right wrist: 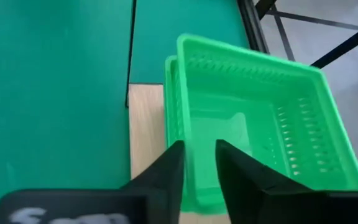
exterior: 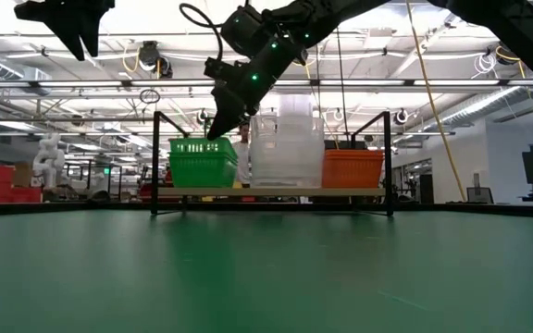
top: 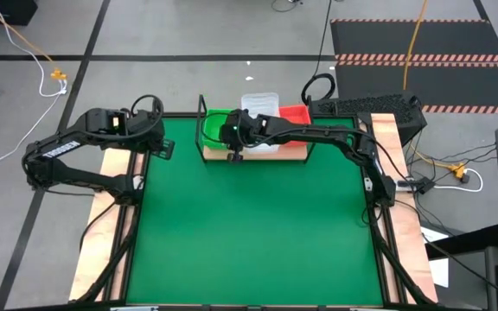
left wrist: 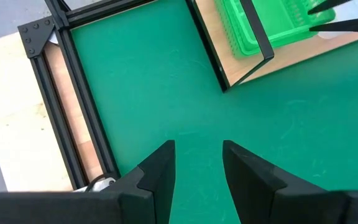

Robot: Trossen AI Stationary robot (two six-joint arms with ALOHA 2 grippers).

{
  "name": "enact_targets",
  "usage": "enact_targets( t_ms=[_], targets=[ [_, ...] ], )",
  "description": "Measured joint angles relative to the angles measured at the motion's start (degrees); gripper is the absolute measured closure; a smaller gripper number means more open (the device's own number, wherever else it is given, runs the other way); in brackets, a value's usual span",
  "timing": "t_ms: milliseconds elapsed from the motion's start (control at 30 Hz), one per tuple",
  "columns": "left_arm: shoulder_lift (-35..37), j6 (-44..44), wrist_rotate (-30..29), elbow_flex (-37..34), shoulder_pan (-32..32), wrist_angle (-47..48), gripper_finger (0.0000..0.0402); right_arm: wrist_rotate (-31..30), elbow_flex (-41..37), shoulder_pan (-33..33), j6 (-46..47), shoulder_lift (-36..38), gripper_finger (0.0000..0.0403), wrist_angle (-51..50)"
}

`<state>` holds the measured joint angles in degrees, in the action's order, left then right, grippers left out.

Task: Stack baskets on shelf by color
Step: Stack the green bin on top of the stacked green bins on the shelf, then adjust the orange bins on the shelf

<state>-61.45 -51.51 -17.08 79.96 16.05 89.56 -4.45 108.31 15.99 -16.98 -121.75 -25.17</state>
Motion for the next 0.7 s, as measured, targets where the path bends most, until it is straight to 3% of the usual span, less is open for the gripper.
enact_targets(
  t_ms=[300,500,700],
  targets=[
    [0.0,0.5,0.0,0.0,0.0,0.1,0.0268,-3.1,-0.1,-0.1,3.0,2.2,0.026,3.4],
    [0.0,4.6,-2.1,0.0,0.0,-0.2,0.0268,-3.0,-0.1,-0.1,4.9,10.7,0.0265,2.8],
    [0.0,8.3,-2.8,0.0,0.0,-7.3,0.0268,-3.5,-2.5,2.5,8.6,20.9,0.029,-6.7]
  ],
)
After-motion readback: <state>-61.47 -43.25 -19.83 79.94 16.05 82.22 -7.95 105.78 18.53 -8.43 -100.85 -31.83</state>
